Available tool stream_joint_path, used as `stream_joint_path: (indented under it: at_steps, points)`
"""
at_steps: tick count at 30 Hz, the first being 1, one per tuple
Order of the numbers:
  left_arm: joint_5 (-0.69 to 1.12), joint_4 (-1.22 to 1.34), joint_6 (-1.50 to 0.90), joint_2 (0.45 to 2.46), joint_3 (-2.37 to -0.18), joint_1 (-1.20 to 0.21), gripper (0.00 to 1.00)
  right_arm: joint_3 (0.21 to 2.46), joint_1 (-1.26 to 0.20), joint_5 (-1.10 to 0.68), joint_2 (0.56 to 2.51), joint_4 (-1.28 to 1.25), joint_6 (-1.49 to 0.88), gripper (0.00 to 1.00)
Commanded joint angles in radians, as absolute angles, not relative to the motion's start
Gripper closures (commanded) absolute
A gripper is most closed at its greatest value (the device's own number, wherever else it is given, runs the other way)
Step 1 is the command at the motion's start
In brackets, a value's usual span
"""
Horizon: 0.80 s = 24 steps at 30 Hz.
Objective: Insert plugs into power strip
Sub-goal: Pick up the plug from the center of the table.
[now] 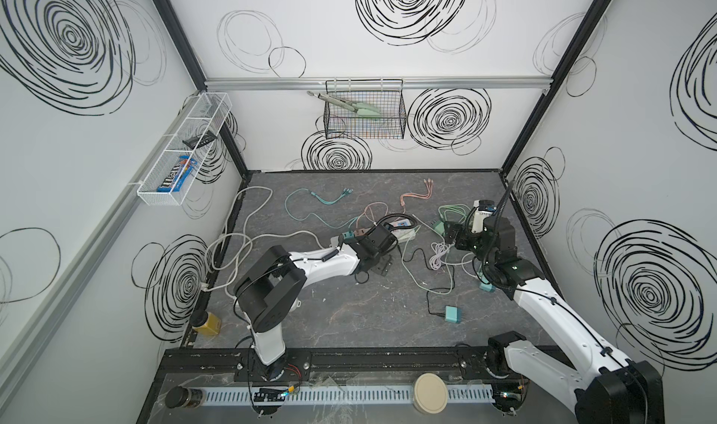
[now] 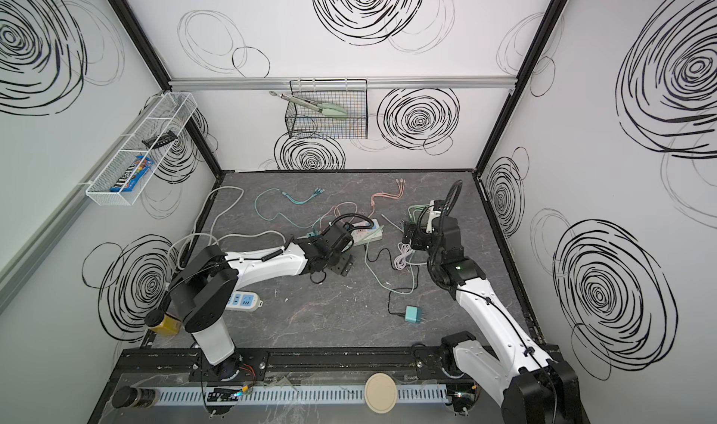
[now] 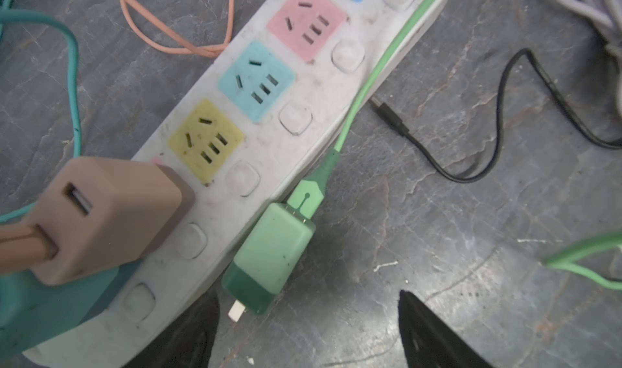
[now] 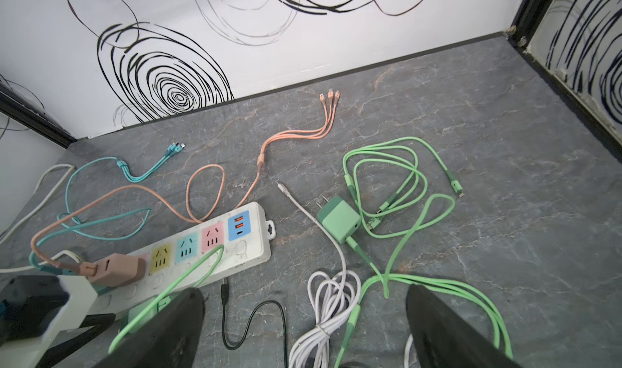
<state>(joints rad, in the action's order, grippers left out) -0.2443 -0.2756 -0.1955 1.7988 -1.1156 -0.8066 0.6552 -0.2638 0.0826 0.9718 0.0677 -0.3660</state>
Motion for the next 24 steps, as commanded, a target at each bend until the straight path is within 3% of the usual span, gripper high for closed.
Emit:
stream_joint_path:
  at_steps: [1,11,24]
  points:
    - [-0.272,-0.285,-0.154,1.83,-1.157,-0.792,0.13,0.659,-0.258,0.082,0.978,0.052,-0.375,0.03]
    - [-0.197,-0.254,-0.158,1.848,-1.144,-0.784,0.22,0.651,-0.253,0.126,0.971,0.05,-0.402,0.03]
    - [-0.135,-0.219,-0.158,1.867,-1.124,-0.774,0.48,0.659,-0.25,0.09,0.992,0.049,-0.425,0.03]
